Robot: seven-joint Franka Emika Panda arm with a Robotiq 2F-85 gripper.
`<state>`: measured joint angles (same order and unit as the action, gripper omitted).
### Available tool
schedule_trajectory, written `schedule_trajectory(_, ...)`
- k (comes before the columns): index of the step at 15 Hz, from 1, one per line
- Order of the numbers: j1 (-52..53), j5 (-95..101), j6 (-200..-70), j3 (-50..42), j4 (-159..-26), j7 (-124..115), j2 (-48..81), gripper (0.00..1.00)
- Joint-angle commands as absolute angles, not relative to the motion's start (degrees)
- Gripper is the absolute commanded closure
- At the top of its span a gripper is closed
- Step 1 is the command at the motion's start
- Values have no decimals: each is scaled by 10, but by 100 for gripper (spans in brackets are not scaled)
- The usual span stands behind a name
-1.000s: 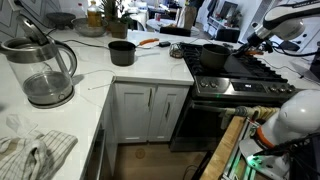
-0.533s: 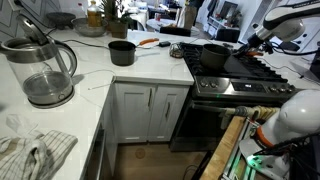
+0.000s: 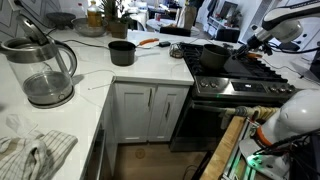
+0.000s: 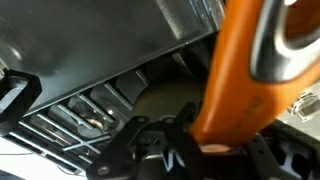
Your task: Remove the pot from the rear right plate onto the front left plate of the stove and spin the pot on the plate anticlockwise once
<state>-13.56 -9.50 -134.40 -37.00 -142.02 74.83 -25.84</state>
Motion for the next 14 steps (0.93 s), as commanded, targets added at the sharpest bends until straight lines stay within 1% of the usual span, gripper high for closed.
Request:
schedule_trajectory(1, -129, -103, -1331, -376, -1400, 768, -246, 54)
schedule_trajectory(5, -146, -86, -1311, -358, -1384, 737, -253, 23)
schedule_trajectory(7, -157, -73, -1288, -346, -1369, 717, -255, 10)
schedule_trajectory(8, -163, -67, -1278, -339, -1361, 704, -258, 2)
schedule_trajectory(9, -169, -60, -1263, -331, -1353, 691, -261, 0)
schedule_trajectory(14, -202, -25, -1143, -273, -1309, 567, -294, 0)
